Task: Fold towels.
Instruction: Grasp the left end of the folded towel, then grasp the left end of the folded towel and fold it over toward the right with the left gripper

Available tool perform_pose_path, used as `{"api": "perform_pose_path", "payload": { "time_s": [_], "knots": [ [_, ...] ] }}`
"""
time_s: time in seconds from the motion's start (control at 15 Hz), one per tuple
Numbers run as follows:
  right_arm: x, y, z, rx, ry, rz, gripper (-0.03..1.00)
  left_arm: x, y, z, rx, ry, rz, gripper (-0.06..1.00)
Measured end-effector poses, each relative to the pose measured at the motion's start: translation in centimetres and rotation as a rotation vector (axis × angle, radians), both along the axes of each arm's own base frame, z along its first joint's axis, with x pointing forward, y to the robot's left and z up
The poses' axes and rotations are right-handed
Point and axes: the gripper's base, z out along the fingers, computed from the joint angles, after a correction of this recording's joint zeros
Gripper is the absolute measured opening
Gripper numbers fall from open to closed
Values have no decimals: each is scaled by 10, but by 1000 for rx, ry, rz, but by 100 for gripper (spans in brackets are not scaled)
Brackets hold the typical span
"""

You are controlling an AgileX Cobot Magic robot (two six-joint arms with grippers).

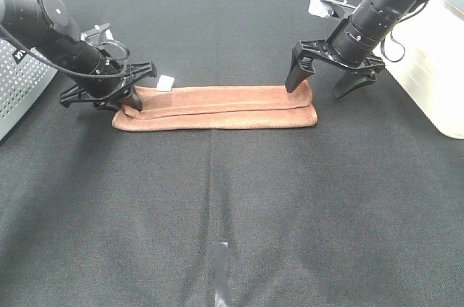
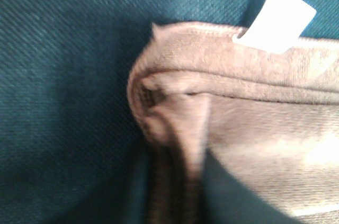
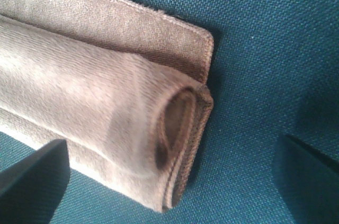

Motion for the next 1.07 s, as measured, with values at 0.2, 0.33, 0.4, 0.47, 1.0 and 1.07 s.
{"api": "perform_pose_path", "payload": {
  "time_s": [0.2,0.33,0.4,0.47,1.0,1.07],
  "knots": [
    [0,0,0,3,0,-1,97,-1,0,1,9,2,-10,7],
    [0,0,0,3,1,-1,97,-3,2,10,48,0,-53,7],
    [0,0,0,3,1,-1,97,-4,4,20,84,-6,-78,7],
    [0,0,0,3,1,-1,97,-4,4,20,84,-6,-78,7],
    [-2,2,1,27,45,-46,97,-7,13,112,172,17,-82,7],
    [-3,2,1,32,59,-41,97,-5,1,121,127,-2,-88,7]
  ]
}}
